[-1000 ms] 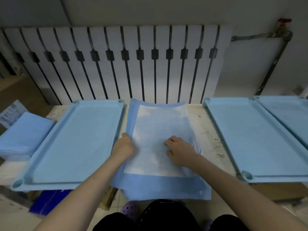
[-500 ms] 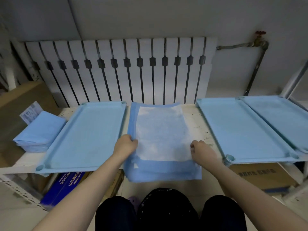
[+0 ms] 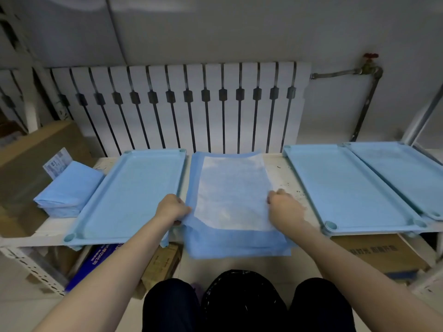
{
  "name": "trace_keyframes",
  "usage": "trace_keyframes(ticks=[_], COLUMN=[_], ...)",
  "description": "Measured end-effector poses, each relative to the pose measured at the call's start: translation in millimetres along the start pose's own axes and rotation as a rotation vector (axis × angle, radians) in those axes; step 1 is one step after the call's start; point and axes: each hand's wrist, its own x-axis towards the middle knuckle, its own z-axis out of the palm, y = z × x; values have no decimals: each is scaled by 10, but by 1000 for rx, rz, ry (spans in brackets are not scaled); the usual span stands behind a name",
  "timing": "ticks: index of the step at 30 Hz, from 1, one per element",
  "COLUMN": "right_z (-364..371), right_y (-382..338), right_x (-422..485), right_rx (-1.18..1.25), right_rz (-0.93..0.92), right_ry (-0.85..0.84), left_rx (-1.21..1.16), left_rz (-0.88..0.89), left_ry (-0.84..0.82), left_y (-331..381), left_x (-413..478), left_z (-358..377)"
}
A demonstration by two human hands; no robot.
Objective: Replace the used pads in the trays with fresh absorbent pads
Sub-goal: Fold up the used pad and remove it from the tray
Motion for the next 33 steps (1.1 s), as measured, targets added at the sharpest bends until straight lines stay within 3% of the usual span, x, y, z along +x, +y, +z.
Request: trace_keyframes(ticks=[4,7,10,15,17,21,24,28,31,33], right_z=[-10,26,106,185,200,175,83,-81,-196,-253], right_y=[-647,-968,-1104,-1040,-966,-871,-715,-309,91,412], right_x=[-90,-139,-91,48,114,176,260,326,283,230], right_rx=[374,443,392,574,751,1156,1285,1165,1082,957], right_rz=[-355,-435,-405,-360,-287,-40,143,215,309,331], right_ry=[-85,-114,-43,-54,-111,-253,-114,119,332,497], left_rx=[-259,-371,-416,-444,-400,-86,35,263,462,586], left_rz=[-10,0,5,9,20,163,297,519,656,629], left_ry=[-89,-102,-90,-36,35,197,192,141,-79,-213], left_y=[87,154,196,185,150,102,123,212,280,258], left_x=[-30,-77,-51,13,59,97,114,26,-34,-24], left_z=[34,51,25,36,68,142,209,353,517,643])
